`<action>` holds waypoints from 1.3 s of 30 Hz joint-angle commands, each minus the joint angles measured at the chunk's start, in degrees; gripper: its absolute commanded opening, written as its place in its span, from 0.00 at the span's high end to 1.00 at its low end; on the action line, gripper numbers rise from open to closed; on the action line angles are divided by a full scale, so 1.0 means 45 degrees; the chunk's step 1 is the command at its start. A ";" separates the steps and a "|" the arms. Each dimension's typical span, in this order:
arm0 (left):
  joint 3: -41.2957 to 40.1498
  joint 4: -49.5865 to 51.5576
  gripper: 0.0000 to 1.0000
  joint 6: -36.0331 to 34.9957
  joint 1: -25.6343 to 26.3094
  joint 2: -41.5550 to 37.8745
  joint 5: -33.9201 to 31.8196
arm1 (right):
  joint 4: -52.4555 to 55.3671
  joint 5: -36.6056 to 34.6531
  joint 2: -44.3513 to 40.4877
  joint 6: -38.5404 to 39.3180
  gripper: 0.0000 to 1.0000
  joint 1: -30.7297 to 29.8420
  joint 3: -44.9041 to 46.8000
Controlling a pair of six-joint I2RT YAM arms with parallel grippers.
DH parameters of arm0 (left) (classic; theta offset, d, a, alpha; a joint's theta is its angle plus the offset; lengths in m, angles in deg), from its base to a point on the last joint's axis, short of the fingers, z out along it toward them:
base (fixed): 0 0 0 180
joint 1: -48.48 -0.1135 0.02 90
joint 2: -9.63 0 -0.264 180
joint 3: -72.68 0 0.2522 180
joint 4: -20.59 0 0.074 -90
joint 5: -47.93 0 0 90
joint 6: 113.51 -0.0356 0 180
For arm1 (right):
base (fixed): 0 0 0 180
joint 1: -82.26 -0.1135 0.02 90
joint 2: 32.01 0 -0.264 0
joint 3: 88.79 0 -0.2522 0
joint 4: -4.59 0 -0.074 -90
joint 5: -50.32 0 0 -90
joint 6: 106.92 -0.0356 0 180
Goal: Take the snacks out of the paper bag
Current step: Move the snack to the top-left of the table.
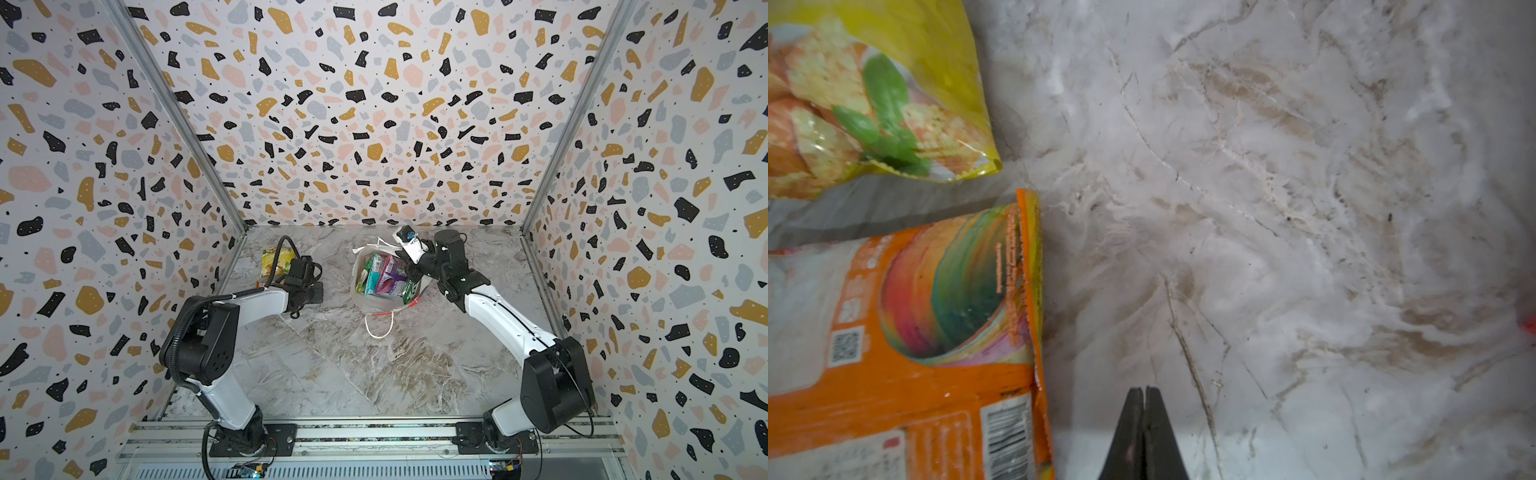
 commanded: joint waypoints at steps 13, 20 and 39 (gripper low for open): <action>-0.0362 0.0379 0.98 -0.0243 -0.1025 0.0175 -0.0952 | -0.0181 -0.0135 -0.0588 -0.0152 1.00 0.0153 0.0045; -0.0448 0.0550 0.98 -0.0341 -0.1039 -0.0214 -0.1227 | -0.0174 -0.0088 -0.0627 -0.0154 1.00 0.0153 0.0063; -0.0279 -0.0084 0.87 -0.0363 0.2383 -0.6808 -0.1292 | 0.0664 -0.0668 -0.0511 0.0715 1.00 -0.0556 -0.0199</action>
